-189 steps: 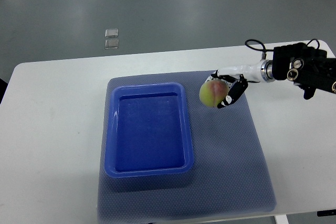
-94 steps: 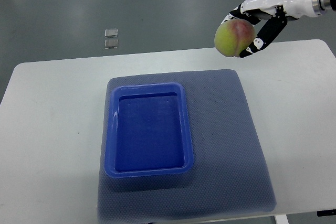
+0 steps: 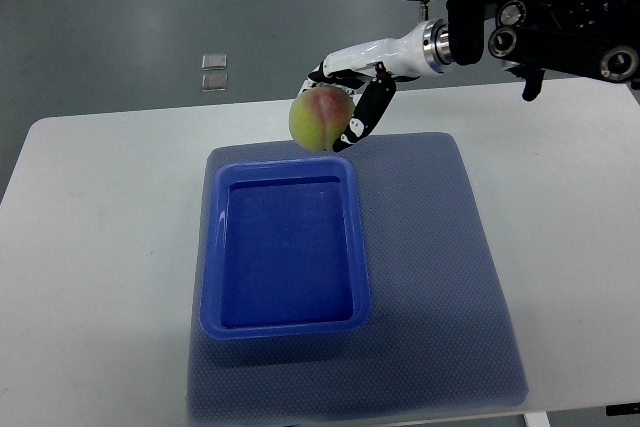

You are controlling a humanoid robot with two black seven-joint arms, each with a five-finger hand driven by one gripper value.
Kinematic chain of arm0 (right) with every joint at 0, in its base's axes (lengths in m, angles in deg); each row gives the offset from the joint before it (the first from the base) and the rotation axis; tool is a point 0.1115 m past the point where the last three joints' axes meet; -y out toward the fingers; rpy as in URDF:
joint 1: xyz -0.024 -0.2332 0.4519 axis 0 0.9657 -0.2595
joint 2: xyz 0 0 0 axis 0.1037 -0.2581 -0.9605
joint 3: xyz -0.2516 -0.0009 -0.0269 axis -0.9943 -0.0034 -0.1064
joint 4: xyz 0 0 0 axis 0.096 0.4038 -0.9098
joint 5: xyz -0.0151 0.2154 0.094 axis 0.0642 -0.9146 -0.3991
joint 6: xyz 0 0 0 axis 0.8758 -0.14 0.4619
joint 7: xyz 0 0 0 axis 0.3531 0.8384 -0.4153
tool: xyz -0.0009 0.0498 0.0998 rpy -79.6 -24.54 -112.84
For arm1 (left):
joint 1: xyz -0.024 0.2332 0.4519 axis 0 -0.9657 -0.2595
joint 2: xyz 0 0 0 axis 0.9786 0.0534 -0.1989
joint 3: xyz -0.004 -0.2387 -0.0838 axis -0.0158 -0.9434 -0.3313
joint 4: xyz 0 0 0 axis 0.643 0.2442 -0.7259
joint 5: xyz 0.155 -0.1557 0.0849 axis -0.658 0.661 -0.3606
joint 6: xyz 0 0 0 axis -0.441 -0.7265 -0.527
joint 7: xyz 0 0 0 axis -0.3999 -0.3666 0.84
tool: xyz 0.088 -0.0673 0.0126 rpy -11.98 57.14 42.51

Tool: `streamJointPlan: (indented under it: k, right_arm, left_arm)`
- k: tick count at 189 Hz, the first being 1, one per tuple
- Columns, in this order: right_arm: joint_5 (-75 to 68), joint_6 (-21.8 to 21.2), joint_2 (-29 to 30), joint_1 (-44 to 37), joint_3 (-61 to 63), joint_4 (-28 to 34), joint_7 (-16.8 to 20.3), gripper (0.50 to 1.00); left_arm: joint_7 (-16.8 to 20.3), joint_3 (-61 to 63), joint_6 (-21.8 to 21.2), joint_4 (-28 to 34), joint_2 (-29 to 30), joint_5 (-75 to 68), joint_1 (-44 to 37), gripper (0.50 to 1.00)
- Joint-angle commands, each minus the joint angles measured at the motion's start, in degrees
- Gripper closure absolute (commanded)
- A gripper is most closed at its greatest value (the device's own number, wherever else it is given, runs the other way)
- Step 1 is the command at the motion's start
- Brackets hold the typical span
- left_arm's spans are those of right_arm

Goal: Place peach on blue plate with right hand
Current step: 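Lift the peach with the right hand and carry it toward the tray, then lower the peach into the blue tray and open the right hand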

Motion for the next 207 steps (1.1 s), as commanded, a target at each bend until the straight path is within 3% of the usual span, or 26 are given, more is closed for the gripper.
streamJointPlan:
  k: [1, 7, 39, 76, 92, 102, 103, 105, 113, 114, 117, 123, 189, 207]
  right_arm:
    - [0.3, 0.4, 5.2, 2.5, 0.0, -3.5, 0.0, 0.934]
    - [0.8, 1.3, 9.5, 5.5, 0.0, -6.0, 0.1, 0.932]
    - [1.9, 2.3, 14.5, 10.4, 0.1, -9.3, 0.1, 0.928]
    - [4.0, 3.1, 14.8, 13.1, 0.1, -11.2, 0.1, 0.908]
    - [4.5, 4.9, 14.8, 14.9, 0.1, -12.9, 0.1, 0.816]
    - [4.5, 4.9, 14.8, 14.9, 0.1, -12.9, 0.1, 0.816]
    - [4.5, 5.1, 14.8, 15.1, 0.1, -13.4, 0.1, 0.747]
    - [4.5, 5.1, 14.8, 15.1, 0.1, -13.5, 0.1, 0.726]
    - [4.5, 5.1, 14.8, 15.1, 0.1, -13.5, 0.1, 0.726]
    - [4.5, 5.1, 14.8, 15.3, 0.1, -13.5, 0.1, 0.637]
    - [4.4, 5.1, 14.8, 15.3, 0.1, -13.5, 0.1, 0.599]
    - [4.4, 5.1, 14.8, 15.4, 0.5, -13.6, 0.1, 0.577]
    - [3.4, 4.9, 14.8, 13.6, 3.9, -13.6, 0.2, 0.570]
    - [3.3, 5.2, 11.6, 12.5, 10.2, -13.5, 0.2, 0.570]
  left_arm:
    - [0.0, 0.1, 0.0, 0.0, 0.0, 0.0, 0.0, 0.500]
    - [0.0, 0.0, 0.0, 0.1, 0.0, 0.0, 0.0, 0.500]
    - [0.0, 0.0, 0.0, 0.1, 0.0, 0.0, 0.0, 0.500]
    - [0.0, 0.1, 0.0, 0.0, 0.0, 0.0, 0.0, 0.500]
    - [0.0, 0.1, 0.0, 0.0, 0.0, 0.0, 0.0, 0.500]
    - [0.0, 0.1, 0.0, 0.0, 0.0, 0.0, 0.0, 0.500]
    - [0.0, 0.1, 0.0, 0.0, 0.0, 0.0, 0.0, 0.500]
    - [0.0, 0.1, 0.0, 0.0, 0.0, 0.0, 0.0, 0.500]
    - [0.0, 0.1, 0.0, 0.0, 0.0, 0.0, 0.0, 0.500]
    - [0.0, 0.1, 0.0, 0.0, 0.0, 0.0, 0.0, 0.500]
    - [0.0, 0.1, 0.0, 0.0, 0.0, 0.0, 0.0, 0.500]
    - [0.0, 0.1, 0.0, 0.0, 0.0, 0.0, 0.0, 0.500]
    - [0.0, 0.1, 0.0, 0.0, 0.0, 0.0, 0.0, 0.500]
    - [0.0, 0.1, 0.0, 0.0, 0.0, 0.0, 0.0, 0.500]
